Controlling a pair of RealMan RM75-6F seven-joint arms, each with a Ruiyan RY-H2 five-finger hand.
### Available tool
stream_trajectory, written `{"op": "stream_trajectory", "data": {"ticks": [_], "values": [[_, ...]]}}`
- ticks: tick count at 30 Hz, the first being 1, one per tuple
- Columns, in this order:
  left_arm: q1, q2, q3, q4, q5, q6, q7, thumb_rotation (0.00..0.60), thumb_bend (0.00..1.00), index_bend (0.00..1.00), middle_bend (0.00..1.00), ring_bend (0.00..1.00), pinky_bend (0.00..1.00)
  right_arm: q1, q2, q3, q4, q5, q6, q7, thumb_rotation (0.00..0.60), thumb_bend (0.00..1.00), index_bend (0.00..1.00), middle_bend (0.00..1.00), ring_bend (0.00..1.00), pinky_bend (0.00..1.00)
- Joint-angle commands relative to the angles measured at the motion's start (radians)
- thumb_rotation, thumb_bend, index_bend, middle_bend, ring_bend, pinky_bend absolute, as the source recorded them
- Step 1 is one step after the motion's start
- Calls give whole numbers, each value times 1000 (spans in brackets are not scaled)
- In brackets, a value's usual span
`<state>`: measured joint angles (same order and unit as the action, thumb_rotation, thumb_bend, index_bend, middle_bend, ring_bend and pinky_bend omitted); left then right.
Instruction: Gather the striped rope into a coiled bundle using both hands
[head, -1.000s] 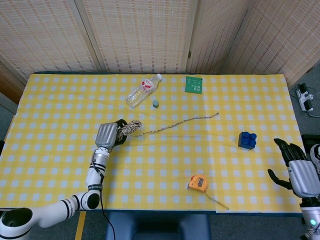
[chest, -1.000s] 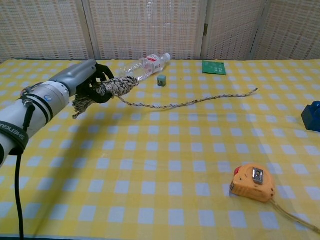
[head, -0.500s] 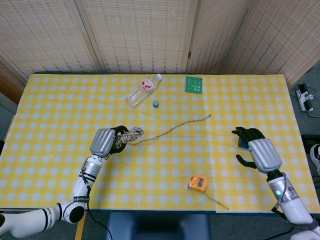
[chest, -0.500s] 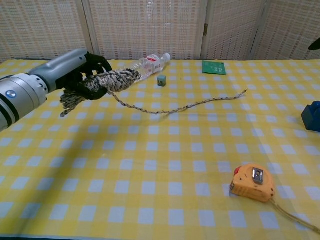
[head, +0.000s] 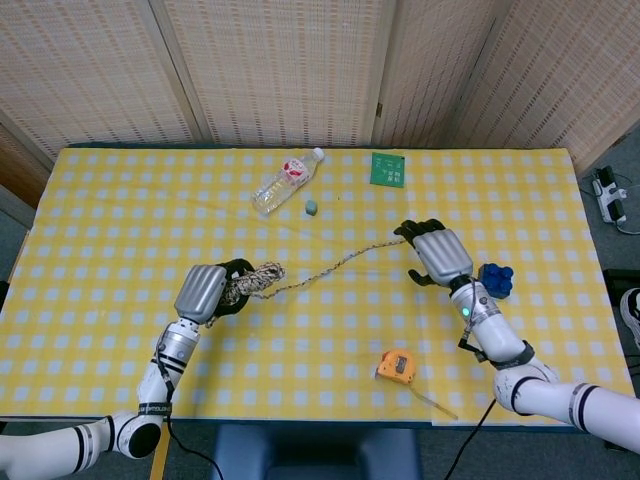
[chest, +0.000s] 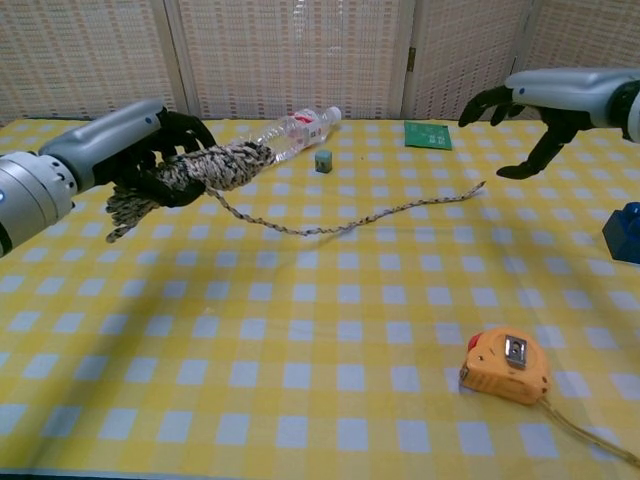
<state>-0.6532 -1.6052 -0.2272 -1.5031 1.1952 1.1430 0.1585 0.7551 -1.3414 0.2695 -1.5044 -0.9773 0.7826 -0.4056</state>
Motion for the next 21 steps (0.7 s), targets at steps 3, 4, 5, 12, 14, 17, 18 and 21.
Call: {"op": "stream_trajectory", "data": {"ticks": [3,4,5,12,14,17,18,21], "values": [[5,0,3,0,0,1,-2,600,639,565,576,584,756,101,-91,-19,85,90,-45,-97,600,355,267,176,183,149],[6,0,3,0,1,1,-2,600,639,564,576,583,756,114,-104,-24,100,101,-48,-109,600,356,278,176,181,148],[7,1,3,1,1,1,-5,600,638,564,576,583,756,130,-123,-30,122,116,-52,-122,600,356,285,176,181,148],[12,2,2,11,3,4,-9,600,639,563,576,578,756,206,-225,-46,257,208,-86,-159,600,355,324,176,178,148],[14,1,3,12,5,5,-13,600,638,561,576,577,756,225,-249,-50,293,227,-96,-164,600,356,327,176,177,148],[16,1,4,13,7,2,-21,600,638,561,576,577,756,251,-286,-56,350,251,-107,-174,600,356,330,176,175,148],[16,1,5,14,8,1,-22,600,638,561,576,577,756,262,-301,-58,374,262,-110,-178,600,356,336,176,175,148],[17,1,5,15,10,0,-25,600,638,561,576,577,756,287,-343,-61,436,291,-119,-191,600,355,358,176,175,149]]}}
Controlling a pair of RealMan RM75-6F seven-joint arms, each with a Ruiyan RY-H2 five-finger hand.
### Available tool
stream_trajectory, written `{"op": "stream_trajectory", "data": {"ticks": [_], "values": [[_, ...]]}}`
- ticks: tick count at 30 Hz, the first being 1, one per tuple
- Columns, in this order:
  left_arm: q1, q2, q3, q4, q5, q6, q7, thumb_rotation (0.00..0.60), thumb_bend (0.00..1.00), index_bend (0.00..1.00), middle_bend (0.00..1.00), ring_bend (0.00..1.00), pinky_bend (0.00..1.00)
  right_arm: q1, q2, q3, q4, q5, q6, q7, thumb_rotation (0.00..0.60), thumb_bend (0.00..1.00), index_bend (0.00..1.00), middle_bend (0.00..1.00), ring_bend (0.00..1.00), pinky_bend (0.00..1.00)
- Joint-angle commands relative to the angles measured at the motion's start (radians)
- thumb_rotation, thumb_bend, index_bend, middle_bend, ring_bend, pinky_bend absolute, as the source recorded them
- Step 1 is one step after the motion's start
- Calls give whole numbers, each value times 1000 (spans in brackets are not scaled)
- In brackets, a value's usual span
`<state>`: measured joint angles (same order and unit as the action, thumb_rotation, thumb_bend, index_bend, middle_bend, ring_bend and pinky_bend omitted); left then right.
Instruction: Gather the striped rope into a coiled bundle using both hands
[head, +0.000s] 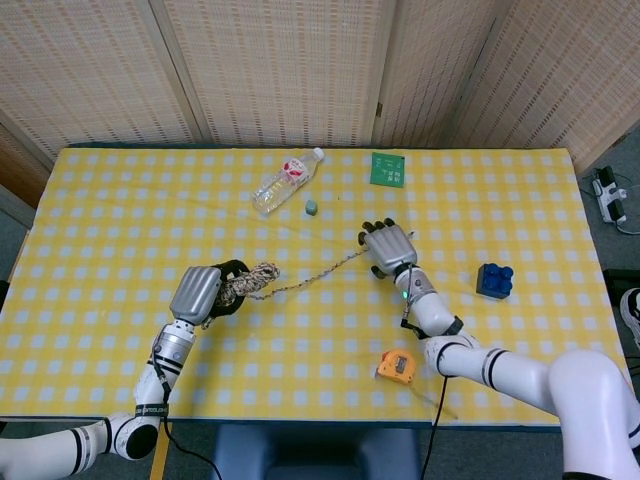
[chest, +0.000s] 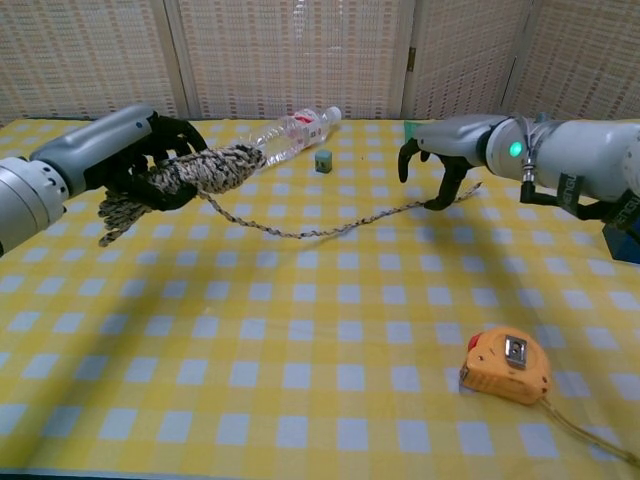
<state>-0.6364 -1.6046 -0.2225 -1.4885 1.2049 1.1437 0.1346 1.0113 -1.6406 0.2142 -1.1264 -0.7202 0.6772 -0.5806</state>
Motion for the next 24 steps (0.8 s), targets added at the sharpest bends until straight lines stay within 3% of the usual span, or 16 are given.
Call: {"op": "stream_trajectory", "data": {"ticks": [1,14,24], "values": [[1,0,-1,0,1,-1,-2,600,639,561,576,577,756,38,-56,-7,76,44,-18,-21,600,355,364,176,175,148],[4,-3,-5,12,3,-8,-24,600,638,561,576,577,756,123,-191,-8,300,147,-94,-61,600,355,402,177,175,148],[7,-6,-4,31,2,-16,-43,600,638,564,576,576,756,152,-241,-12,401,173,-147,-69,600,367,447,189,177,149]]}}
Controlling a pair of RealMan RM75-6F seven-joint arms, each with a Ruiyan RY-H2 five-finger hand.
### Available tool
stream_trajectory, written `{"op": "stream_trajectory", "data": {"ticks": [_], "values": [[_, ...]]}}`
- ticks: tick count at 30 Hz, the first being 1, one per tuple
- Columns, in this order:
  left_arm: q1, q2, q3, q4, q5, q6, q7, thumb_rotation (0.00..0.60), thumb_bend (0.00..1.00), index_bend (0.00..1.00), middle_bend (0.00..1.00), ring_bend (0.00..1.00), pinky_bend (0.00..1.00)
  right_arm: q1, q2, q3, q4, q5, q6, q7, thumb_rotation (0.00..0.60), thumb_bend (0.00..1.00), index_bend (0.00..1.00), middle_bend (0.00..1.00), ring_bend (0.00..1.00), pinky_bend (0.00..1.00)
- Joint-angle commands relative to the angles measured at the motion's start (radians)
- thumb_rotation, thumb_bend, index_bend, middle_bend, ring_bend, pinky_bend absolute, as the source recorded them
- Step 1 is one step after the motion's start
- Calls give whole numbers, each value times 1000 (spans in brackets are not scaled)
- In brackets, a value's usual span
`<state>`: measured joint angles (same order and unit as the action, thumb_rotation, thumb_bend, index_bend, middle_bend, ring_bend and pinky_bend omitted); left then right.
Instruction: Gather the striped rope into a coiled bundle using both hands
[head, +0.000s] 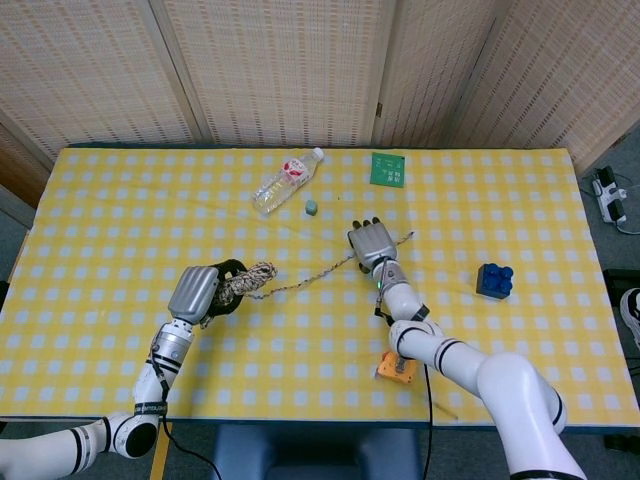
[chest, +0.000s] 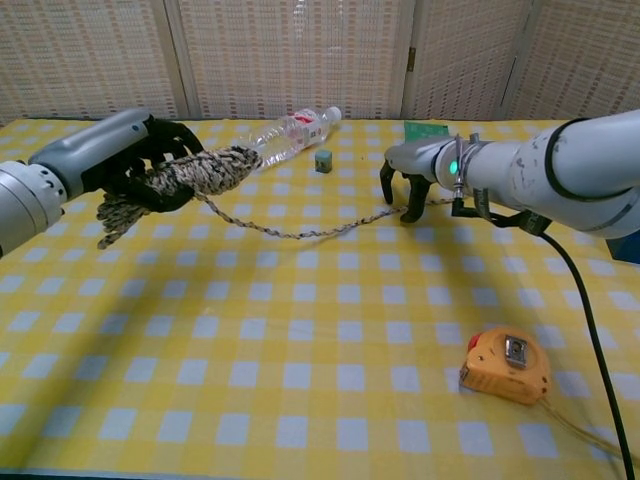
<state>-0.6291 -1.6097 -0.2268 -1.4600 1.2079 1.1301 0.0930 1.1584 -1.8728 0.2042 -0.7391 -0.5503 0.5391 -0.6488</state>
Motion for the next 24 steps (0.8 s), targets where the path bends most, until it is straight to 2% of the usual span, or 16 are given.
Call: {"op": "stream_trajectory", "data": {"ticks": [1,13,24], "values": [[0,-2,0,4,-1,-3,-3,600,638,564,576,575,756,5,-12,-3,19,2,-12,-1,600,372,454,192,178,149],[-1,-10,0,11,-1,-10,-6,600,638,565,576,572,756,-1,-27,-8,44,-9,-16,7,600,382,502,212,178,148],[2,-12,0,18,-4,-14,-11,600,637,566,576,568,755,-5,-35,-9,55,-7,-19,1,600,469,529,227,177,149]]}}
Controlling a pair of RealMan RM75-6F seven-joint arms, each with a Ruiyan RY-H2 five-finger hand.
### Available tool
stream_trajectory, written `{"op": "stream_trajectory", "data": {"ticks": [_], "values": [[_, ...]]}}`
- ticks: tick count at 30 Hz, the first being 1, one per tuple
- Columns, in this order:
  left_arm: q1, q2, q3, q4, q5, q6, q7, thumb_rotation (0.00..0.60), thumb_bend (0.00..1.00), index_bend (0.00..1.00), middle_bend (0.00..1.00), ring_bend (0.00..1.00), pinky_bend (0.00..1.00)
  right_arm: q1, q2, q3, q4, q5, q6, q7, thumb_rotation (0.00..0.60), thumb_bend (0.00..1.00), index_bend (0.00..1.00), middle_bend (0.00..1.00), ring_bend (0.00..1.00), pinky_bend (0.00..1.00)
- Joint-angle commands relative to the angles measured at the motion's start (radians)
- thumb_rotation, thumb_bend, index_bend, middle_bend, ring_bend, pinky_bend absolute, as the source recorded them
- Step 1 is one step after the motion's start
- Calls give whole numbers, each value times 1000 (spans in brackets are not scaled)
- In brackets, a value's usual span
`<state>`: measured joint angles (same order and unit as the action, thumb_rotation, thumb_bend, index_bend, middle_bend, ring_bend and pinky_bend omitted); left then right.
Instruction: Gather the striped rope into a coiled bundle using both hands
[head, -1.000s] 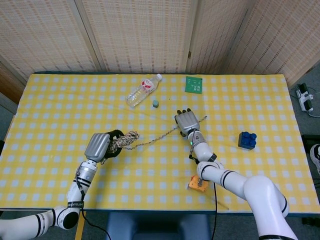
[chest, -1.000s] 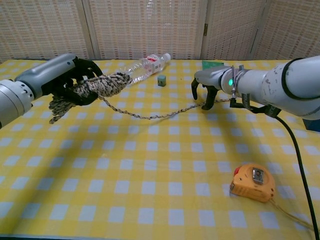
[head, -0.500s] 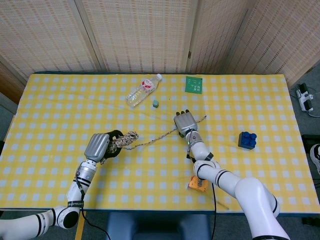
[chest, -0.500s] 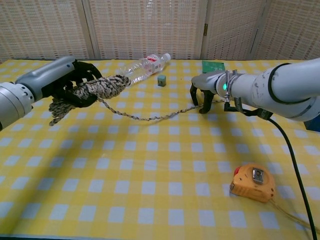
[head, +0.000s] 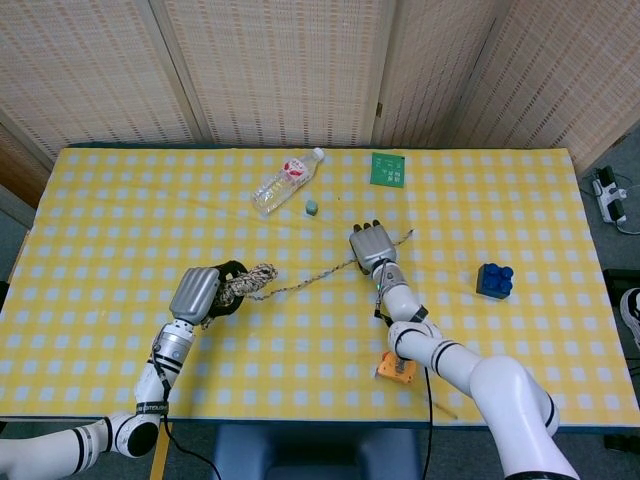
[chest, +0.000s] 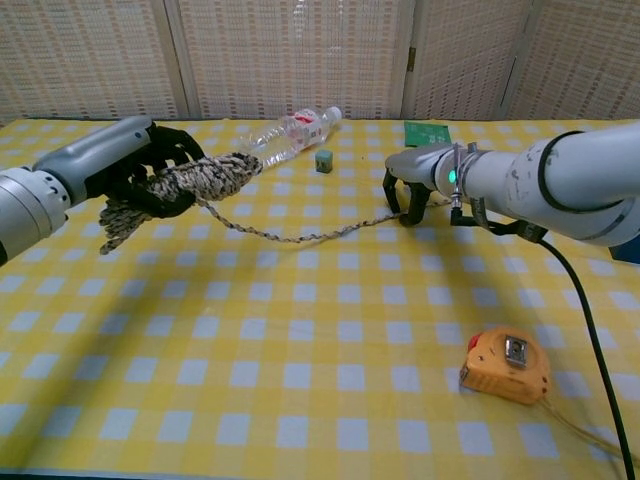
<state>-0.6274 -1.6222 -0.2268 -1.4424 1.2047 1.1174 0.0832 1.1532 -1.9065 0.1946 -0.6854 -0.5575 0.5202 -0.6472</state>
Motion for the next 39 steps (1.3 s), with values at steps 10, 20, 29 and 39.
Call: {"op": "stream_trajectory", "data": {"ticks": [10,20,29,39], "values": [[2,-2,1,4,0,-3,-3,600,638,565,576,565,756,-1,-12,3,7,-9,6,-2,600,472,536,237,180,154],[4,-3,-1,13,2,-4,-14,600,639,564,576,564,755,-5,-35,8,33,-22,17,-6,600,473,561,255,188,159],[9,1,-5,9,11,5,-30,600,638,564,576,564,756,-19,-54,23,49,-66,55,13,600,520,629,291,221,174],[16,33,-15,-46,50,32,-69,600,638,565,576,567,756,-76,48,73,-155,-220,200,158,600,555,663,327,267,181]]}}
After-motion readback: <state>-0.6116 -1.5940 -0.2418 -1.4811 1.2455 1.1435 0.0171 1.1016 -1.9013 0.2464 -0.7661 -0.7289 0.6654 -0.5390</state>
